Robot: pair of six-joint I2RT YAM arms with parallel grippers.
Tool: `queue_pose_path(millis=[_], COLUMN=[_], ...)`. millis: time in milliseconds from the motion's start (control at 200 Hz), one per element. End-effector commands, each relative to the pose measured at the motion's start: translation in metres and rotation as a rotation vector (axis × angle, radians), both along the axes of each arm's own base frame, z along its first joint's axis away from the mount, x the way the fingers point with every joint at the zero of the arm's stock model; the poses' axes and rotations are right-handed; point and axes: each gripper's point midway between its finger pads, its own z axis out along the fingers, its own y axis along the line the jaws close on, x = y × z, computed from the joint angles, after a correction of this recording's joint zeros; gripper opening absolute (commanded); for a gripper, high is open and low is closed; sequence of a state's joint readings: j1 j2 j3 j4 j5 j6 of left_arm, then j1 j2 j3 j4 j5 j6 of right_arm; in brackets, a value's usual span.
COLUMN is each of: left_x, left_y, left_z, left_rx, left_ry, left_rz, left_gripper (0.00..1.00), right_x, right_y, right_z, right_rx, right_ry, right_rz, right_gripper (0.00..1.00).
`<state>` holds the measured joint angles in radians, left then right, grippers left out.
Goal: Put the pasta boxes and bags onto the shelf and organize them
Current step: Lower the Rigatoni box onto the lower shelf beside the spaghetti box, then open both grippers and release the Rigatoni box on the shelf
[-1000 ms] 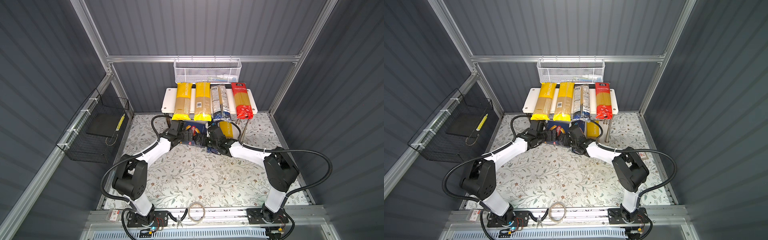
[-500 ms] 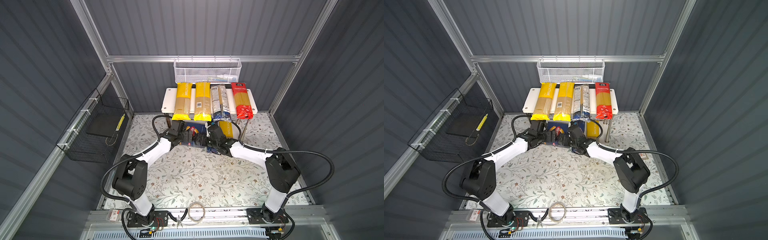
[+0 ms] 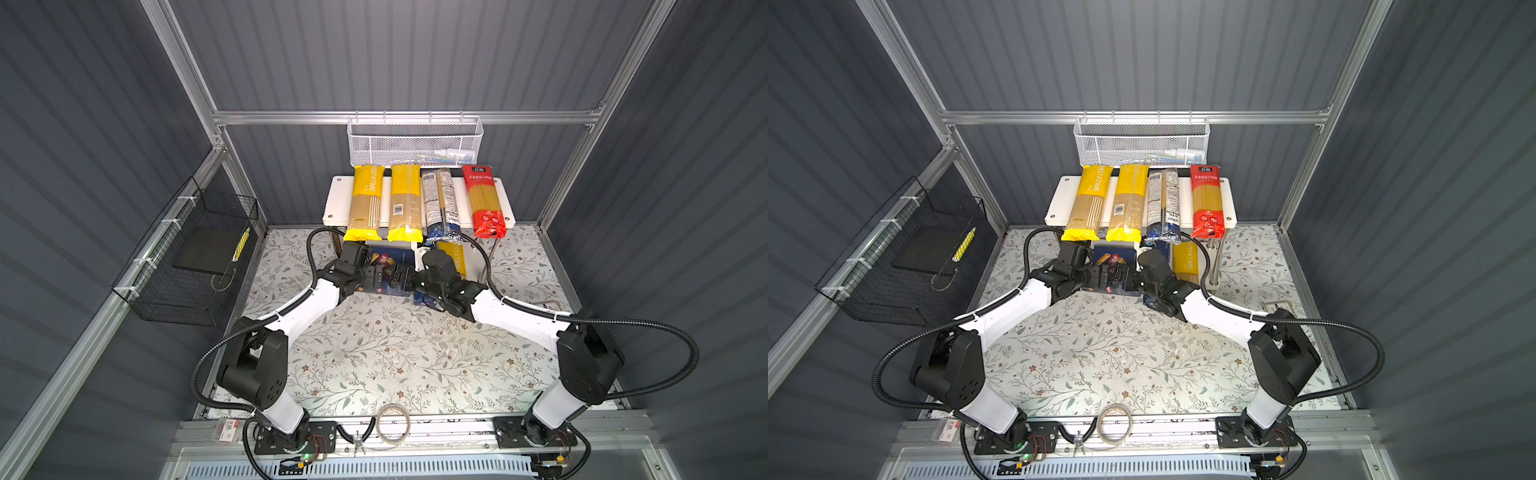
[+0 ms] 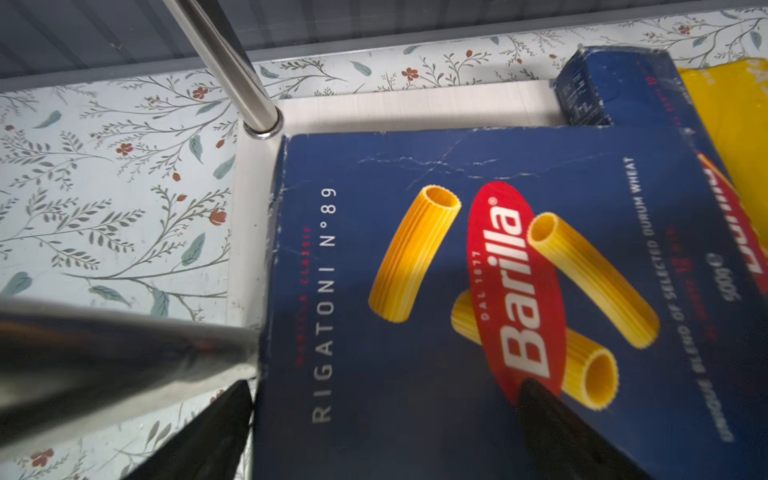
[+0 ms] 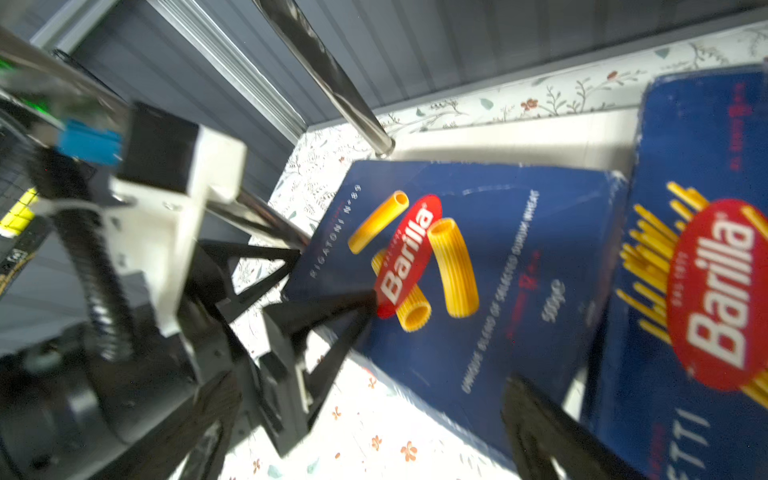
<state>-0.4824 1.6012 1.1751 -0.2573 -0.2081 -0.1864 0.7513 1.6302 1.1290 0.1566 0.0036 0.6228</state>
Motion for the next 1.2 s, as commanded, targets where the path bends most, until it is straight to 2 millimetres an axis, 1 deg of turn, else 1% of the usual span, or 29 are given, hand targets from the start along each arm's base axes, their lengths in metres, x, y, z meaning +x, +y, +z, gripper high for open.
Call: queue_pose_path(millis=[0, 225, 290, 405, 515, 570, 665, 795, 925, 996, 1031, 1196], left_x=[-0.009, -0.012, -0.014, -0.021, -0.037, -0.048, -0.069, -0.094, -0.117, -0.13, -0.136, -0.155], left_y=[0.006, 0.016, 0.017, 0.021, 0.027, 0.03, 0.04, 0.064, 0.084, 0.102, 0.106, 0.134], left_z=[0.005, 0.013, 0.016, 0.023, 0.029, 0.029, 0.029, 0.028, 0.025, 0.022, 0.021, 0.019], left_rx=[0.037, 0.065, 0.07, 0.055, 0.009, -0.017, -0.044, -0.048, -0.058, -0.052, -0.055, -0.023], left_ry=[-0.004, -0.037, -0.043, -0.05, -0.054, -0.05, -0.041, -0.055, -0.067, -0.073, -0.078, -0.086], left_rz=[-0.006, 0.012, 0.013, 0.021, 0.036, 0.044, 0.061, 0.132, 0.194, 0.263, 0.273, 0.376], left_gripper=[1.0, 1.0, 1.0, 1.0, 1.0, 1.0, 1.0, 1.0, 1.0, 1.0, 0.99, 1.0], right_x=[-0.014, -0.063, -0.077, -0.09, -0.098, -0.097, -0.089, -0.077, -0.066, -0.058, -0.054, -0.043], right_y=[-0.003, 0.012, 0.021, 0.041, 0.062, 0.071, 0.085, 0.101, 0.11, 0.112, 0.113, 0.123], right_z=[0.006, 0.004, 0.003, -0.002, -0.005, -0.009, -0.017, -0.022, -0.029, -0.032, -0.033, -0.041], right_rx=[-0.002, -0.007, -0.001, 0.038, 0.047, 0.048, 0.06, 0.091, 0.083, 0.067, 0.063, 0.058], right_ry=[-0.016, -0.004, -0.02, -0.011, -0.034, -0.032, -0.02, -0.025, -0.031, -0.038, -0.039, -0.03], right_rz=[0.029, 0.185, 0.251, 0.348, 0.419, 0.432, 0.442, 0.429, 0.417, 0.39, 0.382, 0.368], right_gripper=[0.99, 0.99, 0.99, 0.99, 0.99, 0.99, 0.99, 0.99, 0.99, 0.99, 0.99, 0.99])
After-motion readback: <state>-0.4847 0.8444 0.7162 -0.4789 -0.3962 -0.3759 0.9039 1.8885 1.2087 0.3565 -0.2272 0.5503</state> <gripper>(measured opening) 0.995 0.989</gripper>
